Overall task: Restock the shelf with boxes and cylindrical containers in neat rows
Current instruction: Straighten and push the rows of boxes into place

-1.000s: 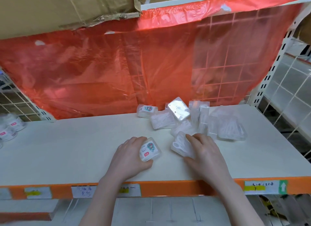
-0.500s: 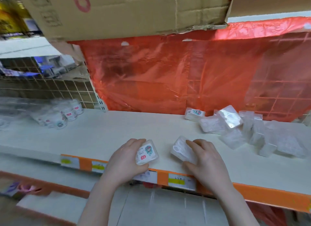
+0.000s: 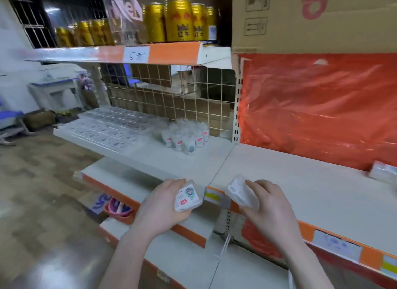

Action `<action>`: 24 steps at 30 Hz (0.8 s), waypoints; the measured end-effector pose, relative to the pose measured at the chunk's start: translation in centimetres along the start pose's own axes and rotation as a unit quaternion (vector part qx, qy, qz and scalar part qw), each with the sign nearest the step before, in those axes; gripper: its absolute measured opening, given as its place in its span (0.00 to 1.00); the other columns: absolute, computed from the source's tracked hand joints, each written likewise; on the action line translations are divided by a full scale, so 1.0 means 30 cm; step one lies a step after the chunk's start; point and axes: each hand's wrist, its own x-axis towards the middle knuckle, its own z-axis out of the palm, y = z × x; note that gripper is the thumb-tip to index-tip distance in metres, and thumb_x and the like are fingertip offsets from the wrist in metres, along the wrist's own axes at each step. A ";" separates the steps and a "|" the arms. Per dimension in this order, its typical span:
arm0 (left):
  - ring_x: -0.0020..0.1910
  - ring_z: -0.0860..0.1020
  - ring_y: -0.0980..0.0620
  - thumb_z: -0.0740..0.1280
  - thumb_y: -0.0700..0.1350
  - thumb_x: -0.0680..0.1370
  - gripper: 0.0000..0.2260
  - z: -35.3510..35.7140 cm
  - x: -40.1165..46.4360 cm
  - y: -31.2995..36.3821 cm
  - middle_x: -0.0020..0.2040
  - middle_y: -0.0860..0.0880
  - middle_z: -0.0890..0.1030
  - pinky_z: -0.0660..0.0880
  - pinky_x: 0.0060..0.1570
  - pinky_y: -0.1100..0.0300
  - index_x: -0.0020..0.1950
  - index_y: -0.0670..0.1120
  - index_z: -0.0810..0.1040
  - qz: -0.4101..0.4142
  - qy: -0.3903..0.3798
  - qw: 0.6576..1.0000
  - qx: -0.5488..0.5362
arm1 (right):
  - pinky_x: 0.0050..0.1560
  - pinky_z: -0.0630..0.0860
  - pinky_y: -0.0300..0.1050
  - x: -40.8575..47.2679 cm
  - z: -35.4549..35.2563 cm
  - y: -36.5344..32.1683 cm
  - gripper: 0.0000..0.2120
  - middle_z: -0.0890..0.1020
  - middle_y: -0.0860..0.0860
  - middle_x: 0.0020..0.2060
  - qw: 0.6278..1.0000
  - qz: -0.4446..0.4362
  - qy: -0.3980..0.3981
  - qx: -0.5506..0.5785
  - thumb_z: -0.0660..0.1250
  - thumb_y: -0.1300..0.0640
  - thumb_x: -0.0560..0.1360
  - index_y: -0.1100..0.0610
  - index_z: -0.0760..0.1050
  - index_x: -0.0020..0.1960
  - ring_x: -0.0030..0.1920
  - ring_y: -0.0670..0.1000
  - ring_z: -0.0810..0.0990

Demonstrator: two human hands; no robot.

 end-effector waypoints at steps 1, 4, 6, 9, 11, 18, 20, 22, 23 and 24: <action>0.58 0.74 0.54 0.64 0.58 0.62 0.31 -0.033 -0.005 -0.047 0.57 0.57 0.72 0.74 0.51 0.56 0.66 0.56 0.70 -0.011 0.003 1.000 0.004 | 0.43 0.71 0.43 0.028 0.030 -0.048 0.25 0.79 0.52 0.48 1.000 -0.013 0.000 0.002 0.77 0.57 0.61 0.55 0.78 0.57 0.49 0.57 0.76; 0.58 0.74 0.52 0.65 0.58 0.64 0.34 -0.107 -0.007 -0.157 0.60 0.54 0.72 0.73 0.52 0.56 0.69 0.53 0.68 -0.041 0.016 0.999 0.013 | 0.41 0.71 0.43 0.094 0.118 -0.158 0.26 0.79 0.53 0.46 0.999 -0.040 -0.007 0.013 0.78 0.57 0.59 0.56 0.79 0.56 0.46 0.58 0.77; 0.57 0.74 0.53 0.63 0.59 0.62 0.36 -0.146 -0.002 -0.237 0.60 0.54 0.73 0.74 0.52 0.56 0.70 0.53 0.67 -0.059 0.026 0.998 0.020 | 0.43 0.70 0.42 0.136 0.181 -0.224 0.26 0.79 0.53 0.47 0.998 -0.054 -0.015 0.022 0.78 0.57 0.60 0.56 0.78 0.57 0.47 0.57 0.76; 0.55 0.74 0.54 0.64 0.59 0.63 0.34 -0.191 0.015 -0.355 0.57 0.55 0.73 0.74 0.48 0.58 0.69 0.55 0.68 -0.081 0.033 0.996 0.017 | 0.44 0.69 0.42 0.206 0.286 -0.310 0.26 0.79 0.54 0.47 0.997 -0.073 -0.024 0.033 0.78 0.58 0.60 0.57 0.78 0.57 0.47 0.58 0.77; 0.56 0.74 0.54 0.68 0.58 0.65 0.32 -0.224 0.040 -0.441 0.56 0.54 0.73 0.73 0.48 0.59 0.69 0.55 0.68 -0.088 0.038 0.995 0.021 | 0.44 0.72 0.44 0.260 0.360 -0.378 0.25 0.79 0.54 0.46 0.995 -0.082 -0.028 0.043 0.78 0.58 0.59 0.58 0.79 0.56 0.46 0.59 0.77; 0.57 0.73 0.55 0.72 0.52 0.70 0.33 -0.337 0.225 -0.766 0.62 0.54 0.71 0.75 0.52 0.55 0.72 0.53 0.64 -0.124 0.067 0.989 0.032 | 0.47 0.72 0.44 0.513 0.653 -0.586 0.27 0.79 0.54 0.48 0.993 -0.090 -0.032 0.065 0.77 0.58 0.60 0.58 0.78 0.58 0.49 0.58 0.77; 0.56 0.74 0.55 0.72 0.52 0.70 0.33 -0.377 0.283 -0.845 0.63 0.54 0.71 0.76 0.48 0.56 0.73 0.53 0.63 -0.129 0.062 0.989 0.036 | 0.49 0.72 0.44 0.591 0.722 -0.640 0.27 0.80 0.54 0.49 0.993 -0.083 -0.034 0.070 0.77 0.58 0.61 0.58 0.78 0.59 0.50 0.58 0.77; 0.57 0.74 0.54 0.72 0.51 0.71 0.33 -0.422 0.328 -0.929 0.63 0.54 0.71 0.76 0.47 0.57 0.73 0.53 0.63 -0.142 0.061 0.987 0.045 | 0.49 0.71 0.42 0.672 0.795 -0.698 0.26 0.80 0.54 0.49 0.993 -0.079 -0.043 0.074 0.77 0.58 0.61 0.58 0.78 0.59 0.50 0.58 0.77; 0.57 0.74 0.53 0.73 0.50 0.71 0.32 -0.448 0.351 -0.980 0.64 0.53 0.71 0.75 0.48 0.57 0.73 0.53 0.64 -0.150 0.070 0.985 0.049 | 0.50 0.70 0.42 0.716 0.832 -0.732 0.26 0.80 0.54 0.49 0.993 -0.076 -0.049 0.075 0.77 0.58 0.61 0.58 0.78 0.59 0.50 0.58 0.77; 0.58 0.74 0.52 0.73 0.50 0.70 0.32 -0.470 0.364 -1.021 0.64 0.53 0.71 0.74 0.48 0.56 0.72 0.52 0.66 -0.159 0.080 0.982 0.055 | 0.50 0.69 0.41 0.749 0.862 -0.760 0.27 0.80 0.55 0.49 0.993 -0.074 -0.056 0.078 0.77 0.57 0.60 0.58 0.78 0.58 0.49 0.58 0.77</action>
